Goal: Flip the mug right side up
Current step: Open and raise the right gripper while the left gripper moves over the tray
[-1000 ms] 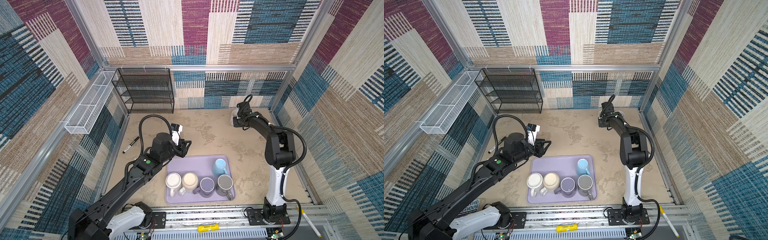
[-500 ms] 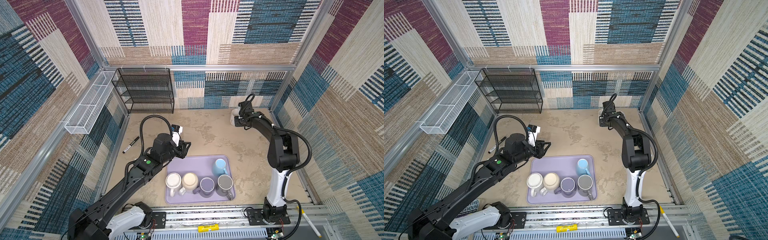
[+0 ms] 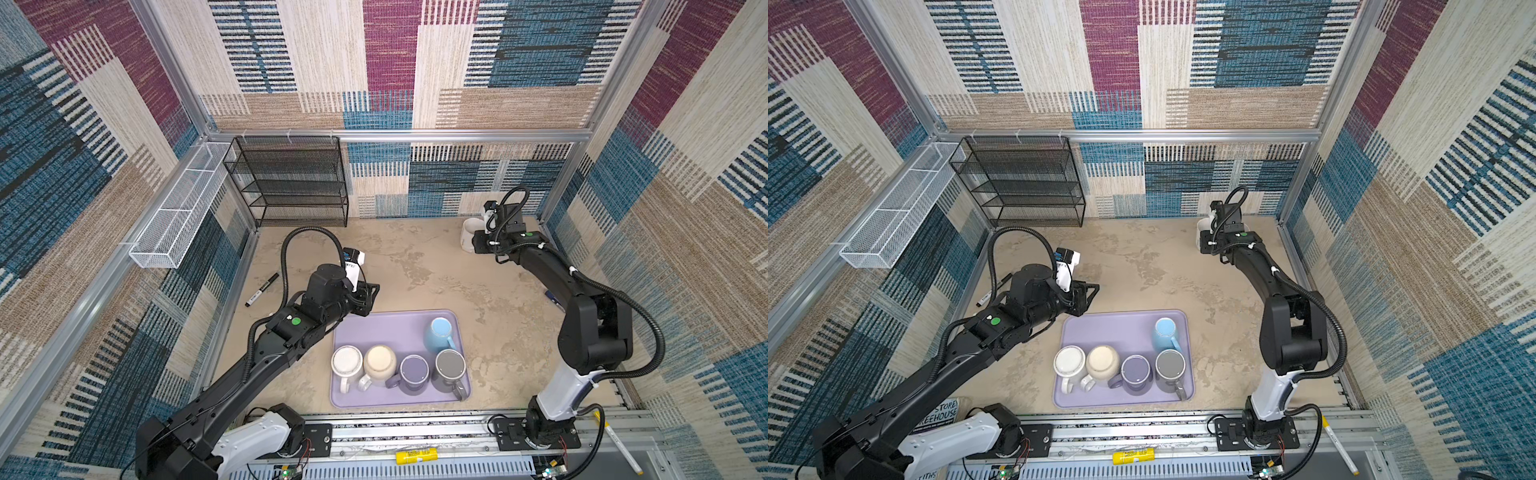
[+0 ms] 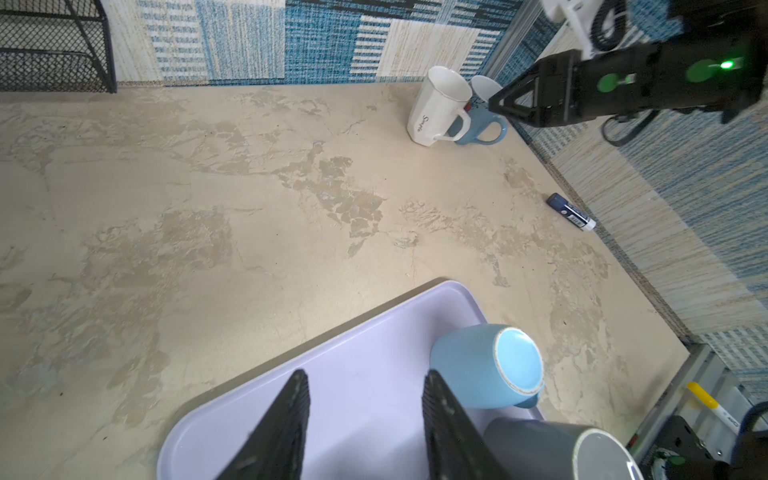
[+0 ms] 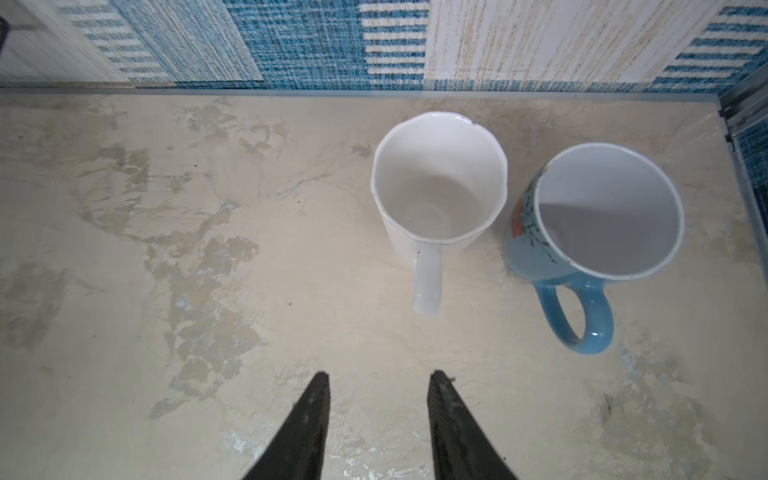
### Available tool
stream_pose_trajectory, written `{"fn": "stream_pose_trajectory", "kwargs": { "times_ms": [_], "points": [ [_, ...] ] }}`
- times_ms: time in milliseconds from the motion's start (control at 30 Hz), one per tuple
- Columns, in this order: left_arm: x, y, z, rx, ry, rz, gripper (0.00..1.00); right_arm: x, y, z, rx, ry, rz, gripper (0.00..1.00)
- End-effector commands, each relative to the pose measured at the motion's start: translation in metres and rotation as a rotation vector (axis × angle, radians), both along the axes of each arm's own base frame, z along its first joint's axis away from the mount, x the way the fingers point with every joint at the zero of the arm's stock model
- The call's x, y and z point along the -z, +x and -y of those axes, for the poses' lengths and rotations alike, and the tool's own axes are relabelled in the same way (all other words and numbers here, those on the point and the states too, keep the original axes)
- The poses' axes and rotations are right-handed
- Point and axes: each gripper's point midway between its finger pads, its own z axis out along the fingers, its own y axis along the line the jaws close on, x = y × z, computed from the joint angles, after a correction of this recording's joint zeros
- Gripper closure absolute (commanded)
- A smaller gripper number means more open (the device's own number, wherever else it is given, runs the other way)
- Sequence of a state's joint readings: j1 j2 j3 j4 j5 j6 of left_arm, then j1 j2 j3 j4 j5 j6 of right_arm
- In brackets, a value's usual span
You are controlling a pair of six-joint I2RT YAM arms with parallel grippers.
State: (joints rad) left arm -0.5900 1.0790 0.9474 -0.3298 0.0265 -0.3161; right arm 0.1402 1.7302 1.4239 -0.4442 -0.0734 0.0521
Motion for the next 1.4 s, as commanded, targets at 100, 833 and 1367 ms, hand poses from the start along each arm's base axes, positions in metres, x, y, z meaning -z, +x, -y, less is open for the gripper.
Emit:
{"fn": "stream_pose_trajectory", "kwargs": {
  "times_ms": [100, 833, 1367],
  "points": [
    [0.022, -0.007, -0.016, -0.096, 0.052, -0.114, 0.55, -0.021, -0.007, -0.026, -0.085, 0.118, 0.09, 0.59],
    [0.092, -0.12, -0.06, -0.267, 0.212, -0.513, 0.56, 0.006, -0.012, -0.036, -0.122, 0.129, 0.049, 0.59],
    [0.125, -0.166, -0.072, -0.324, 0.331, -0.645, 0.59, 0.004, -0.015, -0.034, -0.116, 0.12, 0.058, 0.59]
  ]
}}
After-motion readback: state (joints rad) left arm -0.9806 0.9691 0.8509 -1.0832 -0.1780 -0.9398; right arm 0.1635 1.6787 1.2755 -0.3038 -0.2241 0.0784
